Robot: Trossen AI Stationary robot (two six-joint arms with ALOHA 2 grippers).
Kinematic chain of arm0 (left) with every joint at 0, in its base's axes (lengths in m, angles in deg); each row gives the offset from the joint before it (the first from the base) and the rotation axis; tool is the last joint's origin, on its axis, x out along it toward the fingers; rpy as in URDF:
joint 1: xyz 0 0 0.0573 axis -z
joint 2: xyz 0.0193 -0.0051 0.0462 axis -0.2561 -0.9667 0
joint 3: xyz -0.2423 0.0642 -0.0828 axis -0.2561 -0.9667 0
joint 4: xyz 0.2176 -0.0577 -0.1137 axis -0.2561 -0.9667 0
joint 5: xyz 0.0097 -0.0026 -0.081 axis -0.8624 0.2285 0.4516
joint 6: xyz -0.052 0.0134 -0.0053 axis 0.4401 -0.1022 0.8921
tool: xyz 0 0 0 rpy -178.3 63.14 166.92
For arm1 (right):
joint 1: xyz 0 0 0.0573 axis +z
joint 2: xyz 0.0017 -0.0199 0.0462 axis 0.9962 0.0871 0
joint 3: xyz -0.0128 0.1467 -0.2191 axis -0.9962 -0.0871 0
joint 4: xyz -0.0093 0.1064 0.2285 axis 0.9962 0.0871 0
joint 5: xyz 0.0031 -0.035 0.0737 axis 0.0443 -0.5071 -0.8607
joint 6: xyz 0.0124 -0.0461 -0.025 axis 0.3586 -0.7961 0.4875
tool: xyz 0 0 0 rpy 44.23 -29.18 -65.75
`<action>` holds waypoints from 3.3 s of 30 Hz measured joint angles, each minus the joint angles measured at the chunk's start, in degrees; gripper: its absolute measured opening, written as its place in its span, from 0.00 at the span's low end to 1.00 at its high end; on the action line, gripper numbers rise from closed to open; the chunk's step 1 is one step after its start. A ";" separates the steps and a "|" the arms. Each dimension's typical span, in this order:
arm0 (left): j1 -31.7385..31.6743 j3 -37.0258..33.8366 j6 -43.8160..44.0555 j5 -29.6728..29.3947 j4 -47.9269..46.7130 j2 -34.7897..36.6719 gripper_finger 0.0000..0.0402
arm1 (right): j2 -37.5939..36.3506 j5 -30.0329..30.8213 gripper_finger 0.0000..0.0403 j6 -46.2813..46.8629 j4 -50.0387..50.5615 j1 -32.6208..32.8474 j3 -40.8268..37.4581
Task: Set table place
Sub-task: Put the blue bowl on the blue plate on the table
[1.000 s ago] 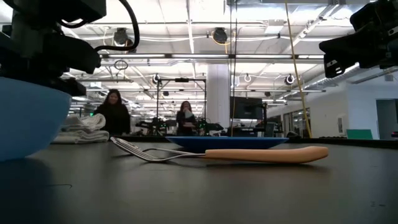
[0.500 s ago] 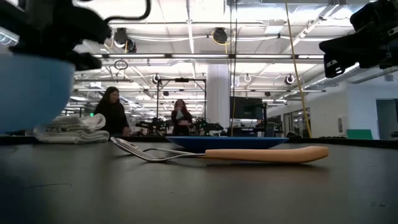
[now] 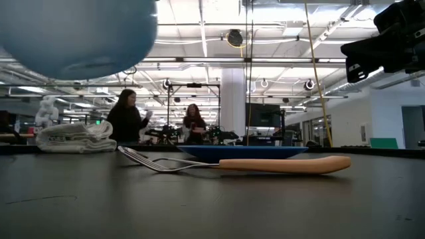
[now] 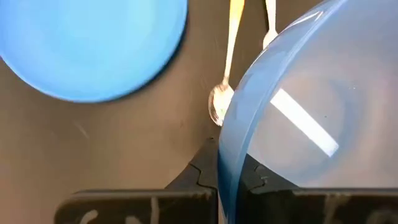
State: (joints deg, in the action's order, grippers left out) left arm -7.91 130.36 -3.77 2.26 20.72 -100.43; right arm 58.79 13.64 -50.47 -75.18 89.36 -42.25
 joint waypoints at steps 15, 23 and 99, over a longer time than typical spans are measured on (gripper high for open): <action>-5.14 10.95 -11.79 1.94 2.56 -9.57 0.01 | 0.00 0.01 0.00 0.00 -0.02 -0.02 -0.01; -7.09 14.72 -13.59 4.54 3.66 -15.51 0.01 | 0.00 0.00 0.00 0.00 -0.02 0.00 0.00; -23.30 51.35 -25.30 -0.11 -8.08 -51.55 0.01 | 0.00 0.00 0.00 0.28 -1.29 -0.02 0.00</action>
State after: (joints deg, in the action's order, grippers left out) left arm -31.22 181.70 -29.07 2.14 12.64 -151.98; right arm 58.79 13.64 -50.19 -76.47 89.34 -42.25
